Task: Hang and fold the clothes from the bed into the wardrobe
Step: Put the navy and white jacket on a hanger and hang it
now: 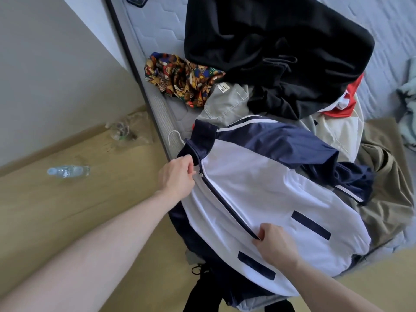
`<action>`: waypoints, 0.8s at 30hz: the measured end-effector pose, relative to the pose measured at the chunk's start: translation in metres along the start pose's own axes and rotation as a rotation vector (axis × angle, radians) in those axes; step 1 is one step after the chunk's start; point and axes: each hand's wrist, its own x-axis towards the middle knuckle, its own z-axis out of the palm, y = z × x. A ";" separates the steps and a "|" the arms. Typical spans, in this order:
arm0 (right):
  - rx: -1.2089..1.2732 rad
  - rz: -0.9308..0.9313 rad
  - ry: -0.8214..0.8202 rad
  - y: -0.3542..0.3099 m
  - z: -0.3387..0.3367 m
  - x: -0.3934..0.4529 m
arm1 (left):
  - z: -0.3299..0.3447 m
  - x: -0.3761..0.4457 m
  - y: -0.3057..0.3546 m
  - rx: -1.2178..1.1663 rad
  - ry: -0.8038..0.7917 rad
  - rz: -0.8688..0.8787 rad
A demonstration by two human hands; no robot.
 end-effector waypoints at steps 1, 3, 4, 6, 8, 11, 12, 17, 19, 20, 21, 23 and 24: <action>-0.021 -0.003 -0.019 -0.003 -0.002 0.000 | 0.002 0.001 -0.001 -0.047 0.024 -0.040; -0.054 -0.010 -0.048 -0.007 -0.004 0.001 | 0.011 -0.002 -0.003 -0.142 0.076 -0.115; -0.069 -0.013 -0.057 -0.009 -0.004 0.001 | 0.016 -0.005 -0.005 -0.166 0.094 -0.142; -0.106 -0.017 -0.075 -0.010 -0.005 0.001 | 0.027 -0.010 -0.009 -0.251 0.113 -0.199; -0.122 -0.011 -0.095 -0.008 -0.004 -0.001 | 0.034 -0.013 -0.017 -0.390 0.088 -0.328; -0.065 -0.001 -0.099 0.000 -0.001 -0.008 | 0.036 -0.019 -0.035 -0.439 -0.188 -0.569; -0.043 -0.005 -0.085 0.002 0.000 -0.011 | 0.037 -0.022 -0.041 -0.440 -0.286 -0.592; 0.088 -0.077 0.018 0.000 -0.005 -0.032 | 0.037 -0.045 -0.052 -0.647 -0.259 -0.436; 0.180 -0.097 0.074 -0.004 -0.013 -0.040 | 0.026 -0.062 -0.038 -0.800 -0.175 -0.390; 0.229 -0.108 0.111 -0.007 -0.019 -0.045 | 0.019 -0.071 -0.029 -0.844 -0.129 -0.362; 0.270 -0.118 0.147 -0.010 -0.026 -0.051 | 0.012 -0.080 -0.020 -0.858 -0.081 -0.333; 0.331 -0.149 0.222 -0.016 -0.046 -0.066 | -0.004 -0.105 -0.004 -0.888 -0.013 -0.268; 0.358 -0.175 0.260 -0.019 -0.057 -0.075 | -0.011 -0.119 0.003 -0.913 0.002 -0.242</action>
